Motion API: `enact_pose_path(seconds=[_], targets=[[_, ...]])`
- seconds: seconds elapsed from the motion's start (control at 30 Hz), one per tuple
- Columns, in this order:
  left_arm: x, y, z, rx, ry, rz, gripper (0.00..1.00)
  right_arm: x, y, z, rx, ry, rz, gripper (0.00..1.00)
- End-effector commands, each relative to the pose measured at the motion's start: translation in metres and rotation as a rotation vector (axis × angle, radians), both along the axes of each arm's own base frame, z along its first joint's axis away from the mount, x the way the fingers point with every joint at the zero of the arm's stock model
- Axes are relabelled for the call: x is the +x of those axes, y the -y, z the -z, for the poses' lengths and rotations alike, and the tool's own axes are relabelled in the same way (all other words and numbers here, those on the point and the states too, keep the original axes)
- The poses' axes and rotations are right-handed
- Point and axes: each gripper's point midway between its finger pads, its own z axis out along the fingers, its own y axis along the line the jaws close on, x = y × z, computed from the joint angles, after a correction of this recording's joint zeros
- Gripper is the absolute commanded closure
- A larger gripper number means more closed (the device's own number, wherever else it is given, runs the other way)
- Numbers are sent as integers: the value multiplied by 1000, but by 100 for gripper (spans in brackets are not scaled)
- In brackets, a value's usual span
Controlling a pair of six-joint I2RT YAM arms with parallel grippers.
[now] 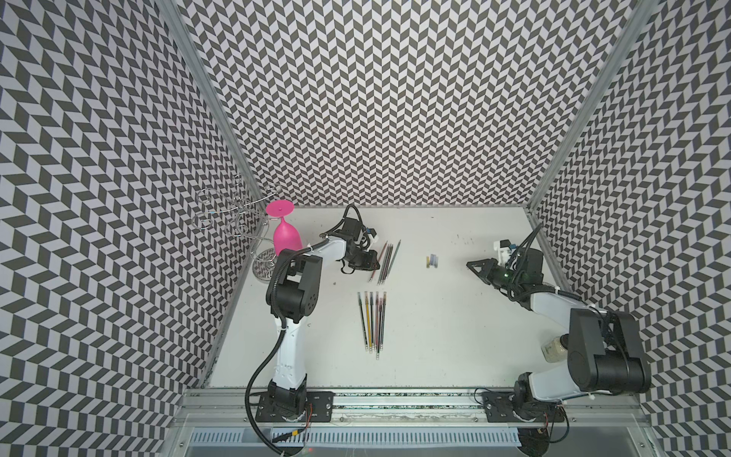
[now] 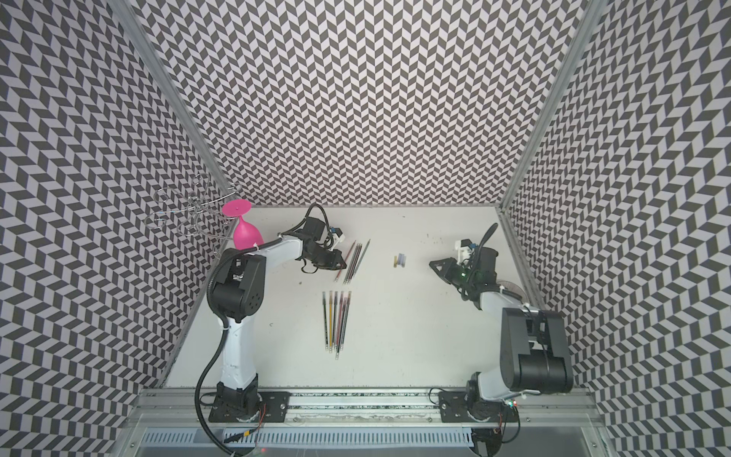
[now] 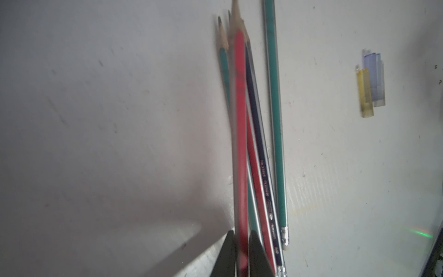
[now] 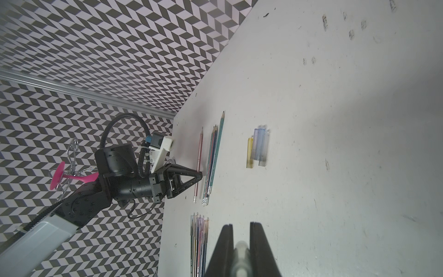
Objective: Remove the protective cover of the pencils
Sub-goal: Place the pencil at the center of the board.
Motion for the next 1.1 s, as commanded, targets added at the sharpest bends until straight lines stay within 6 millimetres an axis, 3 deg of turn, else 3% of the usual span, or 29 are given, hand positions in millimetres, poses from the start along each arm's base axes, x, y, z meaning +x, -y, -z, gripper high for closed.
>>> enact_pose_path(seconds=[0.0,0.2,0.33,0.6,0.77,1.07], targets=[[5,7,-8,-26,19,15,84,3,-1,-4,-13,45,-6,93],[4,10,-13,-43,22,26,84,3,0,0,-15,34,-1,93],[5,14,-32,-68,69,32,85,4,-2,14,-45,-9,-5,93],[-1,30,-91,-188,194,72,85,5,-51,51,-143,-117,-140,91],[-3,31,-97,-199,202,78,85,18,-57,68,-189,-174,-144,86],[-6,34,-97,-198,200,89,85,50,-49,91,-254,-214,-88,85]])
